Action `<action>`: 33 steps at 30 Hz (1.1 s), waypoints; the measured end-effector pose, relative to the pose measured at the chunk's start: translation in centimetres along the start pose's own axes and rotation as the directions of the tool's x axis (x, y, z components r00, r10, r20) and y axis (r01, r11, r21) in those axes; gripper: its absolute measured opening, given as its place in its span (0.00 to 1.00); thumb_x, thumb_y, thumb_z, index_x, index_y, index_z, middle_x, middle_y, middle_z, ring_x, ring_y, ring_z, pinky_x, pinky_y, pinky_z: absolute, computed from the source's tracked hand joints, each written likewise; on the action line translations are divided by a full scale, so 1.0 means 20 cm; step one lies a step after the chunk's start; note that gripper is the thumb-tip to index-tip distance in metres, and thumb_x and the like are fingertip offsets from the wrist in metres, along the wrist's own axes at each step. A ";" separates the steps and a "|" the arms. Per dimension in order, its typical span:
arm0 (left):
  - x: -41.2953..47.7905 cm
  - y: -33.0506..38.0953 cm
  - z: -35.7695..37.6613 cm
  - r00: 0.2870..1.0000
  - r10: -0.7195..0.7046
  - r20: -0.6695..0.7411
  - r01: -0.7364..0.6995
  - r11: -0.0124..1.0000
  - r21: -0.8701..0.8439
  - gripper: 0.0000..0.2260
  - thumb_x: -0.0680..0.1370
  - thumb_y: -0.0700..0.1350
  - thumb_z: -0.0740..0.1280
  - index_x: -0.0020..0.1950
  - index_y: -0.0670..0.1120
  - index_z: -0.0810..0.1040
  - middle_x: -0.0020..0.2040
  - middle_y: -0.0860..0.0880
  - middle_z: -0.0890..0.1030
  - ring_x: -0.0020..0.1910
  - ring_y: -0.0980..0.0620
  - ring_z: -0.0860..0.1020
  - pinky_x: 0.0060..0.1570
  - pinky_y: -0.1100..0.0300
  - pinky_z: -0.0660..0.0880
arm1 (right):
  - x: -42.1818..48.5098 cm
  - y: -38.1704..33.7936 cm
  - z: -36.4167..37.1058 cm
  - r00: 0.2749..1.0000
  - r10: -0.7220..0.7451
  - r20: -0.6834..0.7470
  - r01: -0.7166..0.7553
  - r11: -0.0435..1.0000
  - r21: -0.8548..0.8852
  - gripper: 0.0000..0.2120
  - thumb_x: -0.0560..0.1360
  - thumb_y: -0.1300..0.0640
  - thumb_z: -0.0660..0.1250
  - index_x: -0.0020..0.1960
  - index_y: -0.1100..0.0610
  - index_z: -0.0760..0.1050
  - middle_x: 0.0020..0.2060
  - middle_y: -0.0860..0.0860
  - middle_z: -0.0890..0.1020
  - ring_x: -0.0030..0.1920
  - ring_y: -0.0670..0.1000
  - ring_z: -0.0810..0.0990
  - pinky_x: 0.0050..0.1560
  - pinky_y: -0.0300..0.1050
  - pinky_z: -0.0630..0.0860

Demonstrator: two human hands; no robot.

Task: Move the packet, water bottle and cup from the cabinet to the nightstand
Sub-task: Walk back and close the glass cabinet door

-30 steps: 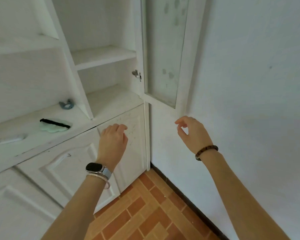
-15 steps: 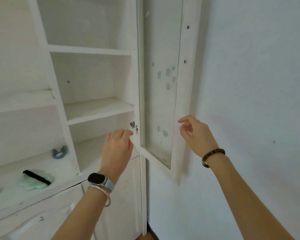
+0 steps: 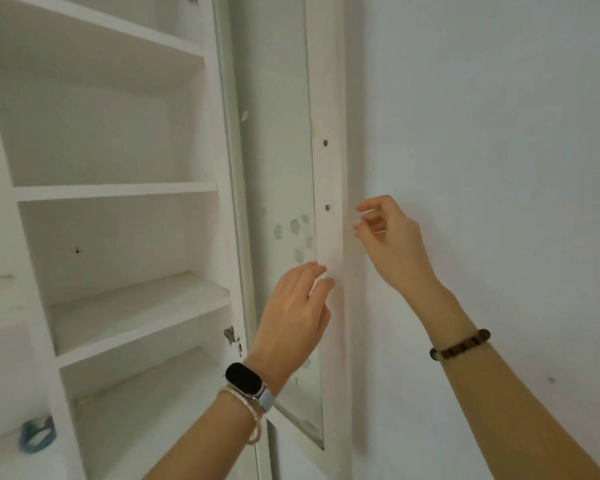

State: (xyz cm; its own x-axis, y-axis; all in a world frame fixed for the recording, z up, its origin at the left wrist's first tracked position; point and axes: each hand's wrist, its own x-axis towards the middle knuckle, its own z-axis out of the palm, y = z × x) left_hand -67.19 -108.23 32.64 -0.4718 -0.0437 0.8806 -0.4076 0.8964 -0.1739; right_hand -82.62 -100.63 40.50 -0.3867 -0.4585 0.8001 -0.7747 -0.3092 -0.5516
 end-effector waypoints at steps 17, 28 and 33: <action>0.17 0.01 0.14 0.961 0.222 0.163 -0.246 0.957 0.151 0.11 0.77 0.39 0.60 0.53 0.42 0.80 0.60 0.44 0.78 0.68 0.47 0.70 0.73 0.52 0.57 | 0.28 0.04 0.08 0.977 0.149 0.153 -0.203 0.869 0.451 0.17 0.83 0.59 0.53 0.71 0.58 0.68 0.58 0.54 0.81 0.56 0.48 0.82 0.63 0.48 0.76; 0.10 0.01 -0.06 0.958 0.192 0.213 -0.242 0.940 0.241 0.10 0.78 0.43 0.59 0.52 0.45 0.79 0.60 0.46 0.78 0.69 0.48 0.68 0.75 0.50 0.51 | 0.24 -0.10 0.13 0.976 0.151 0.155 -0.211 0.827 0.521 0.17 0.82 0.64 0.55 0.69 0.62 0.70 0.57 0.60 0.81 0.52 0.53 0.83 0.59 0.44 0.78; -0.04 -0.05 -0.23 0.972 0.149 0.183 -0.196 0.941 0.277 0.08 0.77 0.40 0.61 0.50 0.43 0.80 0.59 0.45 0.78 0.68 0.46 0.69 0.74 0.47 0.55 | 0.18 -0.22 0.23 0.977 0.105 0.186 -0.192 0.812 0.551 0.16 0.80 0.63 0.61 0.67 0.62 0.72 0.55 0.58 0.82 0.51 0.54 0.84 0.57 0.42 0.79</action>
State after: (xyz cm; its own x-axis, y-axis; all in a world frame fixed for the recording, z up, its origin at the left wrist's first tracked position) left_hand -62.93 -107.01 34.16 -0.6618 0.0102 0.7496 -0.5076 0.7297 -0.4581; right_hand -78.30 -104.70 44.85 -0.3662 -0.6354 0.6798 -0.2791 -0.6219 -0.7316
